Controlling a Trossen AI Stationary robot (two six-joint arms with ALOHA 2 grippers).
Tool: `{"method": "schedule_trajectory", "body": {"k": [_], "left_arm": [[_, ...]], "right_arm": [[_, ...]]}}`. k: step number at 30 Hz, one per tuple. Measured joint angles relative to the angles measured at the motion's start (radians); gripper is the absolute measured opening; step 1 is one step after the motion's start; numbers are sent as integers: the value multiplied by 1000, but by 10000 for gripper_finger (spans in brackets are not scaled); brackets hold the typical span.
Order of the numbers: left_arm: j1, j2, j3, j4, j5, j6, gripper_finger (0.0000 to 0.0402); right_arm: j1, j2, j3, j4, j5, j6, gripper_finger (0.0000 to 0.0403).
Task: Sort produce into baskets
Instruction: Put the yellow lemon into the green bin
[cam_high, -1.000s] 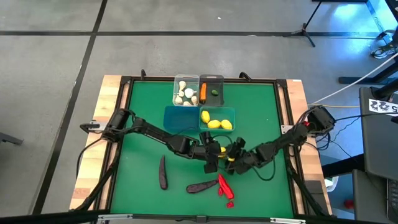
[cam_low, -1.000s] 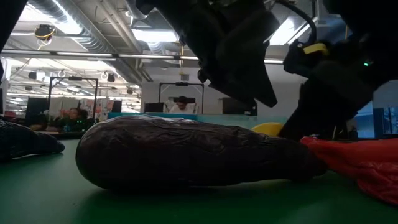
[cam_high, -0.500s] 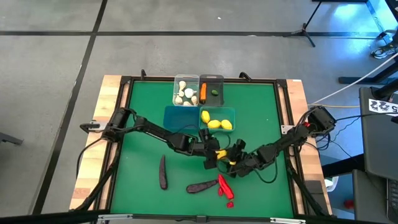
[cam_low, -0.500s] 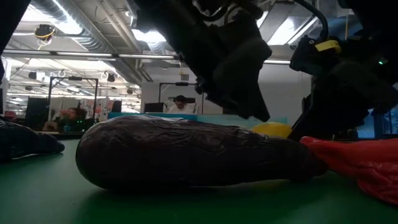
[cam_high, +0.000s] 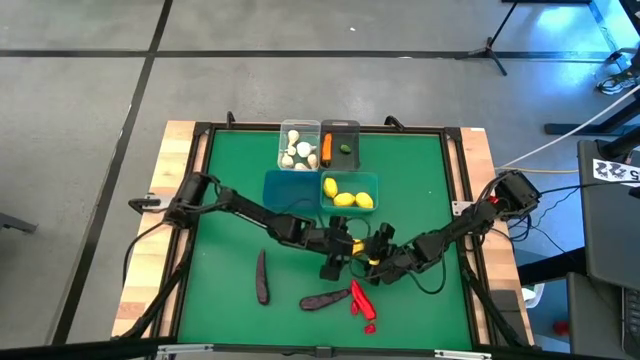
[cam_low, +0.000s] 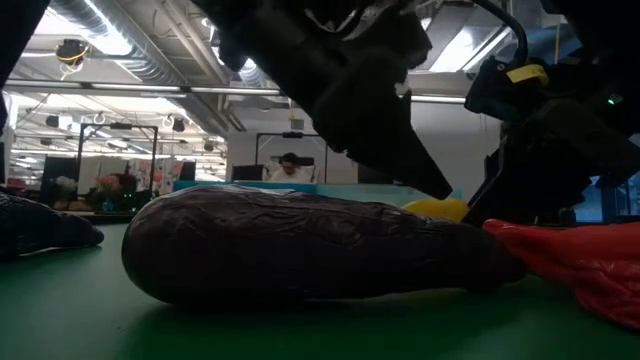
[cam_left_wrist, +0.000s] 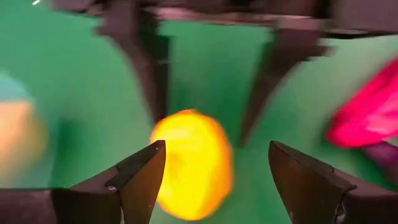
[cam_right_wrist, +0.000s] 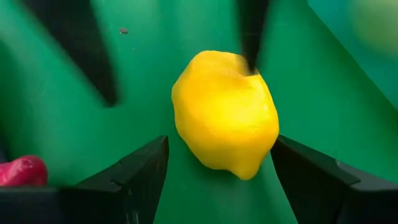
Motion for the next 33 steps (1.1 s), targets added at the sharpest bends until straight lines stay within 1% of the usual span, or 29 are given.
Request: {"method": "schedule_trajectory", "body": {"k": [6, 13, 19, 25, 28, 33], "left_arm": [[46, 1, 0, 22, 1, -34, 281], [46, 24, 0, 22, 93, -39, 281], [46, 64, 0, 27, 96, -47, 281], [47, 68, 0, 30, 96, -62, 280], [47, 68, 0, 31, 99, -62, 269], [47, 68, 0, 30, 106, -66, 228]], "right_arm": [[0, 0, 0, 2, 0, 0, 280], [0, 0, 0, 1, 0, 0, 280], [0, 0, 0, 4, 0, -2, 280], [0, 0, 0, 5, 0, -2, 280], [0, 0, 0, 5, 0, -2, 280], [0, 0, 0, 5, 0, -2, 280]]}}
